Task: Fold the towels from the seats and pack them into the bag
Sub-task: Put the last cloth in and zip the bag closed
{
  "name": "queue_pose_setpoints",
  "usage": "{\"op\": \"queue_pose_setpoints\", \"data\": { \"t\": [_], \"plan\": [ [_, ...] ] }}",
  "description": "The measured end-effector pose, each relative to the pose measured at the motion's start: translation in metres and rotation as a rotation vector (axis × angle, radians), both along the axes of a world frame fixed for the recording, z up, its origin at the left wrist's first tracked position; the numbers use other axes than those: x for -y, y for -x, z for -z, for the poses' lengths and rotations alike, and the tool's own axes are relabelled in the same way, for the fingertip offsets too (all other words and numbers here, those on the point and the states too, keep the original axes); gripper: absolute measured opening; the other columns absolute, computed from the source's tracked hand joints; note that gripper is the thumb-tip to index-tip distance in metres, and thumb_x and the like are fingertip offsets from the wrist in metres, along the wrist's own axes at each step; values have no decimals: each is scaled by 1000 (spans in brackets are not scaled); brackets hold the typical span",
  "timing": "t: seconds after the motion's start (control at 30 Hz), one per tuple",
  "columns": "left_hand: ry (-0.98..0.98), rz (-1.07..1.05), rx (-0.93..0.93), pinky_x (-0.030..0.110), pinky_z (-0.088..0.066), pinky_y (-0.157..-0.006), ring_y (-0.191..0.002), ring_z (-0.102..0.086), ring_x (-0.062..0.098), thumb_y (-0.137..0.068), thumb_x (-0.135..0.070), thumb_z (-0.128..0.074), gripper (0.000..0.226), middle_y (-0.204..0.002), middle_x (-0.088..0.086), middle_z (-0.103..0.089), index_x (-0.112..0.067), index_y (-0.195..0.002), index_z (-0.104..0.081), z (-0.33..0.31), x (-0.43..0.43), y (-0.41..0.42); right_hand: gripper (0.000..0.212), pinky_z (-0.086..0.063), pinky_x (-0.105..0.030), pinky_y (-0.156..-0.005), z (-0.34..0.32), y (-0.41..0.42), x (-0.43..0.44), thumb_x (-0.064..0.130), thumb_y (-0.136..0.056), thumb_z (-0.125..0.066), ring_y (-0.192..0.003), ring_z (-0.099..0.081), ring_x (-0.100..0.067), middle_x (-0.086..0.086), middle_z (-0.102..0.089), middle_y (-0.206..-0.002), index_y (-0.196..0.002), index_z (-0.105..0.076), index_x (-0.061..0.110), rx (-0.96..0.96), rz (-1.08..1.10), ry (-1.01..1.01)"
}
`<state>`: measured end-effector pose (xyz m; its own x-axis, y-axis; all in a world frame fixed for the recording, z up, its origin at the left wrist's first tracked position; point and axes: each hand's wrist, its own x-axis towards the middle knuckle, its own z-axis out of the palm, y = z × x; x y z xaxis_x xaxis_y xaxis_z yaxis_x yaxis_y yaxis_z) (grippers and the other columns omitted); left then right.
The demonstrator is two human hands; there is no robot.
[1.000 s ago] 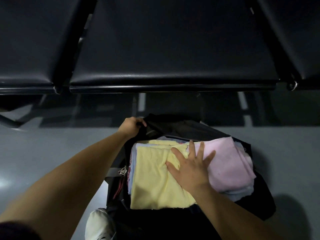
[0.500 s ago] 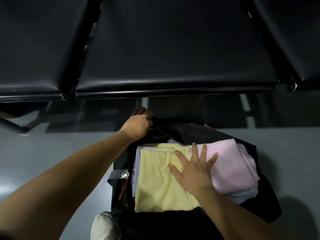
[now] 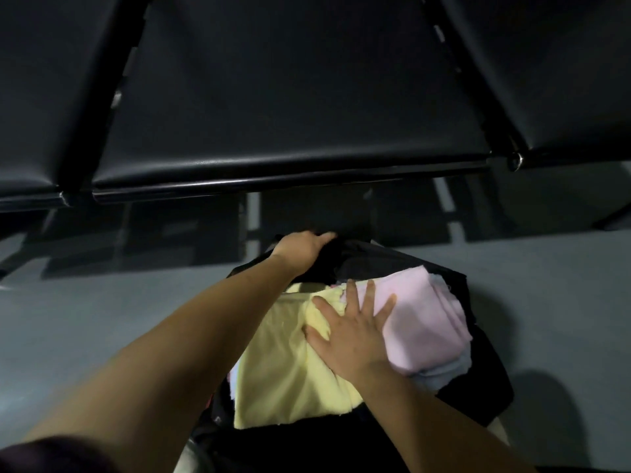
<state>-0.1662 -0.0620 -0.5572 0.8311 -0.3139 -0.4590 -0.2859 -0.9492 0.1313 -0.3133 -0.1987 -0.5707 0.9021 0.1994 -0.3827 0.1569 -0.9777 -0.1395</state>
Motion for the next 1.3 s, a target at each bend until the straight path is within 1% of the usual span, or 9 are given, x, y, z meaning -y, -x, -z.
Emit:
{"op": "queue_pose_setpoints", "data": {
  "t": [0.17, 0.23, 0.37, 0.6, 0.7, 0.87, 1.07, 1.2, 1.3],
  "plan": [
    [-39, -44, -21, 35, -53, -82, -103, -66, 30, -100, -36, -55, 27, -114, 8, -69, -17, -111, -70, -7, 18, -8, 65, 22, -77, -104, -2, -1, 1, 76, -91, -25, -149, 16, -50, -18, 2, -168, -151, -22, 51, 2, 1, -17],
    [122, -252, 15, 33, -48, -82, -109, -65, 30, -98, -56, -51, 46, -119, 10, -69, -17, -113, -71, -19, 22, -16, 64, 19, -78, -105, -1, 0, 0, 76, -88, -26, -150, 6, -53, -21, -10, -167, -148, -33, 52, 40, 5, -37],
    [395, -635, 146, 29, -41, -97, -129, -55, 29, -98, -61, -46, 54, -142, 6, -59, -25, -134, -63, -37, 19, -26, 58, -1, -83, -107, 8, 4, -4, 74, -82, -39, -141, -29, -58, -26, -45, -150, -129, -59, 46, 83, 1, -72],
    [194, -201, 118, 37, -45, -94, -122, -57, 35, -103, -31, -49, 38, -138, 14, -58, -26, -140, -54, -52, 42, -19, 67, 22, -78, -103, -2, 3, 1, 77, -90, -22, -149, 9, -53, -22, -7, -167, -150, -30, 49, 63, -20, -27],
    [84, -115, 10, 33, -46, -82, -109, -64, 29, -98, -48, -55, 32, -121, 6, -68, -27, -119, -67, -54, 64, -15, 69, 19, -79, -103, -3, 5, 2, 77, -92, -17, -149, 8, -54, -23, -9, -166, -154, -21, 49, 52, -50, 3],
    [252, -93, 278, 36, -46, -75, -100, -66, 33, -102, -47, -46, 35, -106, 9, -71, -22, -104, -70, -89, 85, 1, 77, 18, -79, -103, -3, 4, 2, 77, -90, -21, -149, 10, -53, -23, -15, -164, -155, -32, 37, 5, -53, 52],
    [32, 100, 221, 42, -49, -79, -104, -64, 40, -99, -34, -54, 26, -114, 13, -67, -20, -119, -62, -118, 22, 54, 71, 27, -77, -97, -8, -6, -8, 75, -89, -28, -149, 3, -51, -20, -21, -161, -151, -36, 41, -83, -21, 13],
    [-114, 62, 61, 41, -47, -94, -119, -56, 36, -102, -16, -46, 34, -134, 14, -52, -13, -136, -53, -89, -23, 93, 63, 16, -77, -105, -13, 1, -4, 74, -93, -29, -148, -5, -48, -17, -19, -163, -148, -37, 45, -62, 24, -6],
    [-234, -76, 76, 46, -45, -103, -126, -48, 38, -104, -15, -38, 47, -135, 17, -47, -23, -150, -39, -85, -82, 118, 60, 12, -78, -108, -20, 6, -3, 73, -95, -28, -147, -9, -47, -15, -27, -160, -148, -32, 47, -51, 50, -32]
  ]
}}
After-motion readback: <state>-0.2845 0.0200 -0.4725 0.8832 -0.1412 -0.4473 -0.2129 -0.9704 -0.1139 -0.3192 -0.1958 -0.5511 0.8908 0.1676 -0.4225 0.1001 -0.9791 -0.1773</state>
